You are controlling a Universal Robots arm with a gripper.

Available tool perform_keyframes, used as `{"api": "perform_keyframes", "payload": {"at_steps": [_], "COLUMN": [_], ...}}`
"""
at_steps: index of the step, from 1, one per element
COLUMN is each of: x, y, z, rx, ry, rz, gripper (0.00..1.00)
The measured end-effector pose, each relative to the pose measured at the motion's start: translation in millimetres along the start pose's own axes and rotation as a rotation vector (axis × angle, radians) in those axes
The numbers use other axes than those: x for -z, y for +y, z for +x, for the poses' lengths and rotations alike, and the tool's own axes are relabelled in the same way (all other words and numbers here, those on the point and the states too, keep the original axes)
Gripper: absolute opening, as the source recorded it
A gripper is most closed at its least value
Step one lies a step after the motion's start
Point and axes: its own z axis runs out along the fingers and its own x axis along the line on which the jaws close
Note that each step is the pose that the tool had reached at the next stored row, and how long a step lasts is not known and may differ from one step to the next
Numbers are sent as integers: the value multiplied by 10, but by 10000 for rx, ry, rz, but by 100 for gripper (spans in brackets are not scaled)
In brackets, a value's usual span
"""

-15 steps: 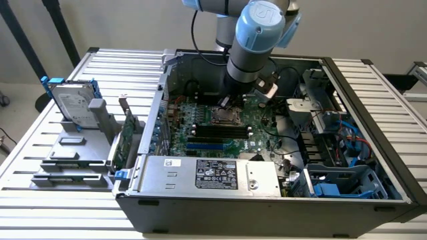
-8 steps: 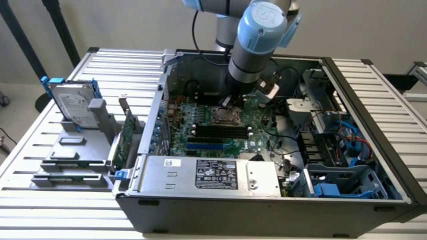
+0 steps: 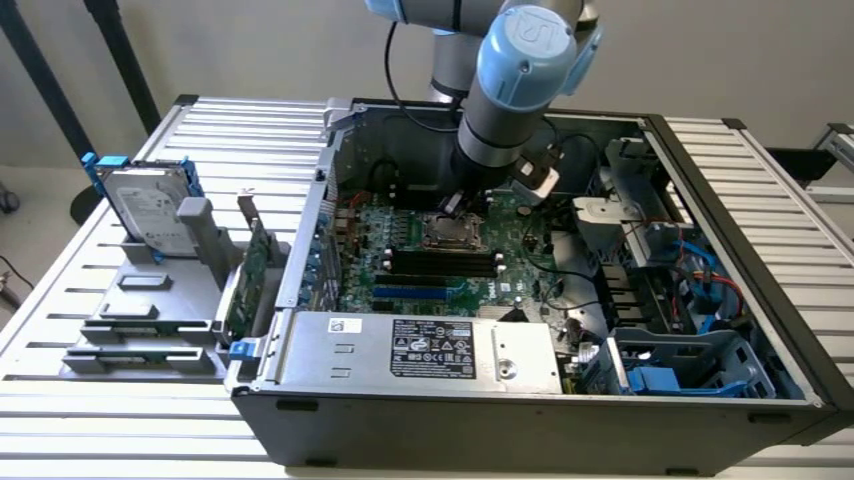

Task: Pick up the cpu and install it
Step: 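Close the cpu cover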

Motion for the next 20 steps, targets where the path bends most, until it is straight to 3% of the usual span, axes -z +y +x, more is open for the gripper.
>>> {"api": "perform_keyframes", "payload": {"at_steps": [4, 10, 16, 20], "x": [9, 67, 69, 67], "y": [-1, -24, -146, -203], "z": [2, 6, -87, -128], "rx": [-10, -38, -8, 111], "ry": [39, 11, 1, -36], "rz": [70, 129, 139, 179], "gripper": [11, 11, 11, 11]}}
